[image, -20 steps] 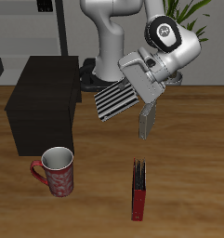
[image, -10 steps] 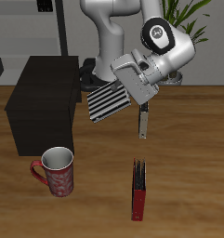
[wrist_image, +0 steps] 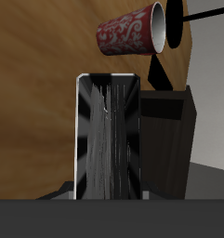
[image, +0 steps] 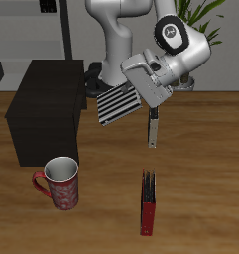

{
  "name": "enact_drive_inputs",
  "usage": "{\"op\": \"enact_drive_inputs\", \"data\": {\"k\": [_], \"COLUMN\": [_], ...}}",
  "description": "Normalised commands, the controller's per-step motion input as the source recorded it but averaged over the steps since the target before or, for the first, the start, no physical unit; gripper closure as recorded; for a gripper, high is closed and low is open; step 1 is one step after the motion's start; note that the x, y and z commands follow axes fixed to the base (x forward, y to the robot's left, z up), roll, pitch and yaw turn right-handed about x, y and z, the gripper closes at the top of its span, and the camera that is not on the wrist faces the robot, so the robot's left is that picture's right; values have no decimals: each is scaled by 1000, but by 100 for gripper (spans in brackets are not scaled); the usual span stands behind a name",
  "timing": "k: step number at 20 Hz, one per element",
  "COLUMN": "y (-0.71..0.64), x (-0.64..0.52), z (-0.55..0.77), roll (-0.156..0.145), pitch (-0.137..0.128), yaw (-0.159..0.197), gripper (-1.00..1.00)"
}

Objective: Place the striped book in the top region of the shelf

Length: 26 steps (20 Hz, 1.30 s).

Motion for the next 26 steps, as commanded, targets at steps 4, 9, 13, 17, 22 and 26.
{"op": "enact_drive_inputs", "data": {"k": [4,9,13,17,22,26], "y": [-251,-145,-82,-151,-222,-222], "x": [50,45,49,27,99,130], "z": [-58,-50,-15,9,-50,-39], "roll": [-36,-20,-7,-30,-81,-60], "pitch": [36,9,1,-2,5,19], "yaw": [-19,-6,0,-3,21,7], "gripper": [100,100,100,100,100,100]}}
